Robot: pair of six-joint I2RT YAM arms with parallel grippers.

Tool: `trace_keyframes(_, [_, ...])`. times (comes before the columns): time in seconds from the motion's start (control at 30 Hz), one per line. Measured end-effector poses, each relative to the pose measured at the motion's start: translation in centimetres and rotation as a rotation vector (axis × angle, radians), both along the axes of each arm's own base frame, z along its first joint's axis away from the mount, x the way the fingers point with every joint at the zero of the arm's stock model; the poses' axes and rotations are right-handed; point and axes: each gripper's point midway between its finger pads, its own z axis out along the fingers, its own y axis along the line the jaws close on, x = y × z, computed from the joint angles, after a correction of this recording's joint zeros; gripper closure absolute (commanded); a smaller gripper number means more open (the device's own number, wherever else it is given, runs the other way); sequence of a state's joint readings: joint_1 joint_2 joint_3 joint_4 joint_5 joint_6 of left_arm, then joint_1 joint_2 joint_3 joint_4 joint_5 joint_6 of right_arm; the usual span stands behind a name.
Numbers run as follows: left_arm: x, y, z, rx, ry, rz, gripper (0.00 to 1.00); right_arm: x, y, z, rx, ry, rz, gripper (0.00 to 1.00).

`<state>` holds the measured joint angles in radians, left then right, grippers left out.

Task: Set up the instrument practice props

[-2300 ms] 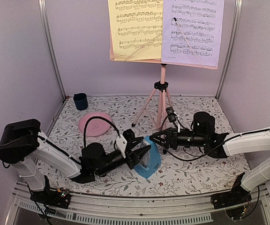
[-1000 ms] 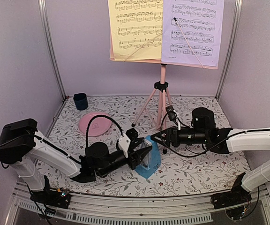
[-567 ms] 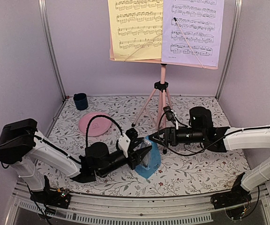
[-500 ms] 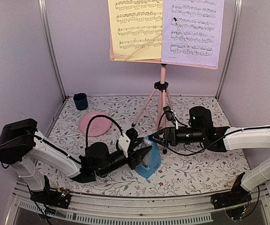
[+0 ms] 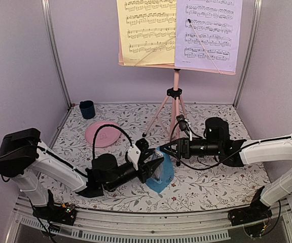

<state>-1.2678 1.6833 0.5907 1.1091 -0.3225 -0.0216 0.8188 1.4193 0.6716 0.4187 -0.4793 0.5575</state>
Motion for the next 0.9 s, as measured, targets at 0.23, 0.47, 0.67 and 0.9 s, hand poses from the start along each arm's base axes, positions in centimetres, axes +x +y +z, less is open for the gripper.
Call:
trace_keyframes(0.23, [0.0,0.0,0.0,0.004,-0.011,-0.001,0.85,0.2,-0.1,-0.3,0.044,-0.063,0.004,0.47])
trace_keyframes(0.47, [-0.3,0.8,0.0,-0.008,-0.036,-0.002,0.86,0.3,0.5,-0.4,0.077,-0.107,0.029,0.48])
trace_keyframes(0.67, [-0.4,1.2,0.1,-0.004,-0.067,0.0,0.87,0.4,0.7,-0.3,0.088,-0.131,0.04,0.5])
trace_keyframes(0.9, [-2.6,1.2,0.7,0.023,-0.163,-0.056,0.88,0.8,0.6,-0.3,0.09,-0.149,0.034,0.5])
